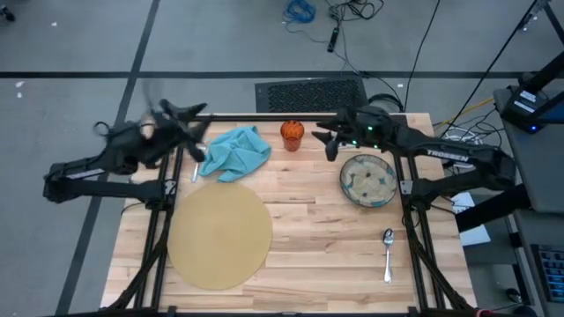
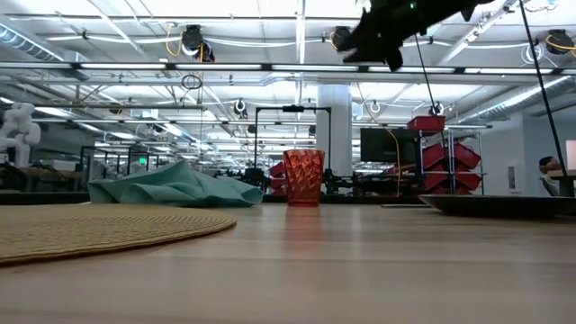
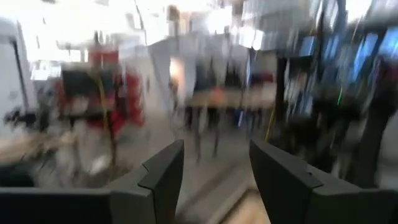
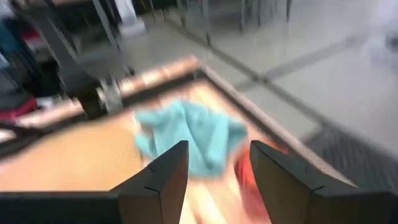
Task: Set table place
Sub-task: Move the beige table mat to the center of the table
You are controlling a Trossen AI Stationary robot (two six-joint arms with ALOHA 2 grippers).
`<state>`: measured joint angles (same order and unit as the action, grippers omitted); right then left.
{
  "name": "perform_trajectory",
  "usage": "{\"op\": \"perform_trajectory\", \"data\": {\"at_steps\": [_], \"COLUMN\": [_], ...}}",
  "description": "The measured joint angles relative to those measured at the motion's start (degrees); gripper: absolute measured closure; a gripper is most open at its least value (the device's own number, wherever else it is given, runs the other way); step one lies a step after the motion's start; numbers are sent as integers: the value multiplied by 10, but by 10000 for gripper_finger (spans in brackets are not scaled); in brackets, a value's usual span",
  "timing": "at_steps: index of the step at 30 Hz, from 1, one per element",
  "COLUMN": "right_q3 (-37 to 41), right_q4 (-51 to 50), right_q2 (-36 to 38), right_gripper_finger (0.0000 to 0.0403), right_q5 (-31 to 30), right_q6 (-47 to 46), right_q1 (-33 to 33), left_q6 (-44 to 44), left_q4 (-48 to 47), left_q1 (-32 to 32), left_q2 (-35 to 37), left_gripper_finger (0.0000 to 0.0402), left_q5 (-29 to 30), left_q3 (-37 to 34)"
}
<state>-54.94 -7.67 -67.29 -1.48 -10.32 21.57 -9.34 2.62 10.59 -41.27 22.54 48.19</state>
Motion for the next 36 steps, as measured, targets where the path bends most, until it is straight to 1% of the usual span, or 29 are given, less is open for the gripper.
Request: {"op": "perform_trajectory", "data": {"at_steps": [2, 6, 10, 14, 16, 19, 21, 23, 26, 28, 31, 36], "right_q3": [0, 0, 0, 0, 0, 0, 0, 0, 0, 0, 0, 0], "right_q4": [-51, -126, -170, -198, -210, -230, -241, -250, -252, -252, -252, -254], "right_q2": [-1, 10, 24, 36, 37, 37, 37, 37, 38, 38, 38, 38], "right_gripper_finger": [238, 238, 238, 238, 238, 238, 238, 238, 238, 238, 238, 238], "right_q5": [-1, -14, -29, -30, -30, -23, -9, 4, 17, 18, 18, 18], "right_q6": [-7, -10, -10, -10, -11, -23, -25, -25, -25, -28, -36, -56], "right_q1": [10, 28, 46, 55, 55, 55, 55, 53, 48, 40, 26, -3], "left_q6": [12, 61, 76, 104, 122, 162, 176, 180, 194, 217, 267, 352], "left_q4": [-69, -160, -208, -276, -326, -400, -418, -424, -450, -488, -549, -613], "left_q1": [0, -1, 0, -2, -5, -18, -36, -60, -93, -105, -123, -161], "left_q2": [-40, -119, -175, -207, -212, -214, -214, -214, -209, -208, -209, -209], "left_gripper_finger": [230, 230, 230, 230, 230, 230, 230, 230, 230, 230, 230, 230], "left_q5": [1, -2, 1, -5, -43, -148, -210, -241, -244, -241, -226, -197], "left_q3": [23, 42, 43, 43, 43, 43, 43, 43, 43, 43, 43, 39]}}
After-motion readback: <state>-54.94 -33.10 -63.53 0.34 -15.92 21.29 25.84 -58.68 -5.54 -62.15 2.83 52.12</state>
